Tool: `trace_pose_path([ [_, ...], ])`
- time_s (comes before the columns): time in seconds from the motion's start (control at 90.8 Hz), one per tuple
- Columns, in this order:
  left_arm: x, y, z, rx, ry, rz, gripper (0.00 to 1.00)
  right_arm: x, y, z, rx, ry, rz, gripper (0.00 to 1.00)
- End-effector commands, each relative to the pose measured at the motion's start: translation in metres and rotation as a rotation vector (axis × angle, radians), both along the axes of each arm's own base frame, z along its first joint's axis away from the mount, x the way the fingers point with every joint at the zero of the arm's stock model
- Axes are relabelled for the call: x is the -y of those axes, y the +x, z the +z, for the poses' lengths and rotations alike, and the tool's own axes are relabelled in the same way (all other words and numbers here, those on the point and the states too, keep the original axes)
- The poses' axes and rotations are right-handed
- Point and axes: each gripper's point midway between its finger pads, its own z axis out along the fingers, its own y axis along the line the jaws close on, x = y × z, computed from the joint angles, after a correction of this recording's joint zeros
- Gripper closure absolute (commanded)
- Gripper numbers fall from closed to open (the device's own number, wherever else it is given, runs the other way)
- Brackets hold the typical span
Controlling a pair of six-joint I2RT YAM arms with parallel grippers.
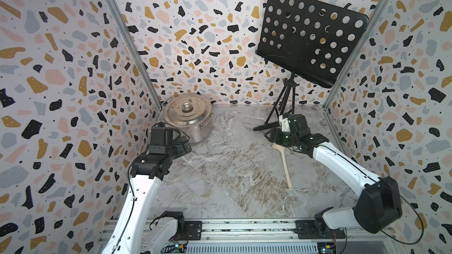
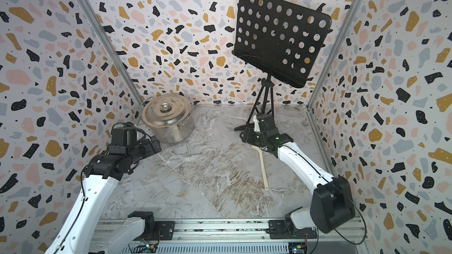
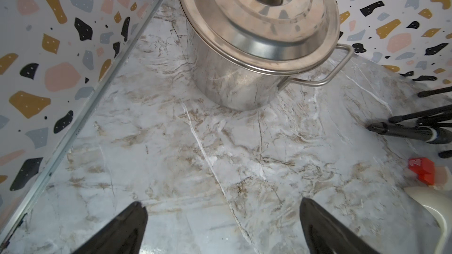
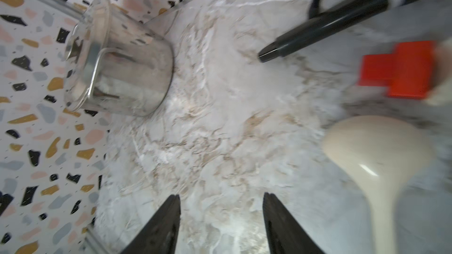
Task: Stir the soup with a spoon
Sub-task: Move the pan to the center of the board.
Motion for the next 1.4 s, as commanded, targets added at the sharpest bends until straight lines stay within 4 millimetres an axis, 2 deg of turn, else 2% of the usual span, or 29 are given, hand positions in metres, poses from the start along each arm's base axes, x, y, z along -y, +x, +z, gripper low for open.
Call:
trace_pose_path([
  [0.0, 0.030, -0.014, 0.005, -0.024, -0.186, -0.059, 0.01, -0.055, 0.010, 0.039, -0.002, 0.197, 0.048, 0.41],
  [0.077, 0.045, -0.016, 0.015, 0.017, -0.301, -0.081, 0.01, -0.087, 0.018, 0.044, -0.012, 0.251, 0.075, 0.40],
  [0.22, 0.052, -0.037, 0.046, 0.094, -0.422, -0.058, 0.00, -0.140, 0.032, 0.053, -0.021, 0.312, 0.135, 0.40],
  [0.308, 0.052, -0.051, 0.069, 0.147, -0.469, -0.045, 0.00, -0.169, 0.043, 0.049, -0.024, 0.341, 0.158, 0.41],
  [0.474, 0.051, -0.072, 0.114, 0.294, -0.480, -0.083, 0.01, -0.215, 0.052, 0.055, -0.018, 0.430, 0.193, 0.46],
  [0.562, 0.052, -0.079, 0.124, 0.323, -0.467, -0.115, 0.01, -0.231, 0.053, 0.056, -0.008, 0.447, 0.199, 0.46],
  [0.738, 0.053, -0.086, 0.131, 0.358, -0.454, -0.142, 0.00, -0.250, 0.063, 0.045, -0.024, 0.495, 0.175, 0.49],
  [1.002, 0.043, -0.095, 0.143, 0.435, -0.396, -0.124, 0.00, -0.267, 0.074, 0.038, -0.028, 0.532, 0.158, 0.52],
  [1.244, 0.039, -0.096, 0.146, 0.455, -0.369, -0.118, 0.01, -0.273, 0.083, 0.029, -0.051, 0.557, 0.134, 0.62],
  [1.355, 0.037, -0.098, 0.149, 0.468, -0.344, -0.121, 0.01, -0.279, 0.086, 0.029, -0.057, 0.570, 0.135, 0.67],
  [1.388, 0.036, -0.098, 0.149, 0.470, -0.334, -0.120, 0.01, -0.280, 0.087, 0.034, -0.051, 0.575, 0.139, 0.68],
])
